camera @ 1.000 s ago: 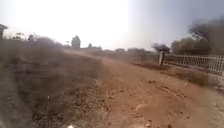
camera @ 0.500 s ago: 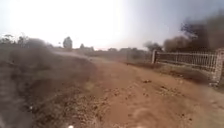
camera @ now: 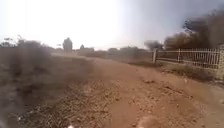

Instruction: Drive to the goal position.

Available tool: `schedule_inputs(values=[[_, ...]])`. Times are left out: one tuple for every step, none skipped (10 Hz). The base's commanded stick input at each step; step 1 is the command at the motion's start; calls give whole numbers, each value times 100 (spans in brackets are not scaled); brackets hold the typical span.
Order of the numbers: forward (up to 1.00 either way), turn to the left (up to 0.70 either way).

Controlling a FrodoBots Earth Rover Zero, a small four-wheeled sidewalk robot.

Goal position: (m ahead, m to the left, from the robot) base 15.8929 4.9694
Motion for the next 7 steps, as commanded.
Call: schedule_inputs(values=[[45, 0], [45, 0], [45, 0], [45, 0], [45, 0], [45, 0], [45, 0]])
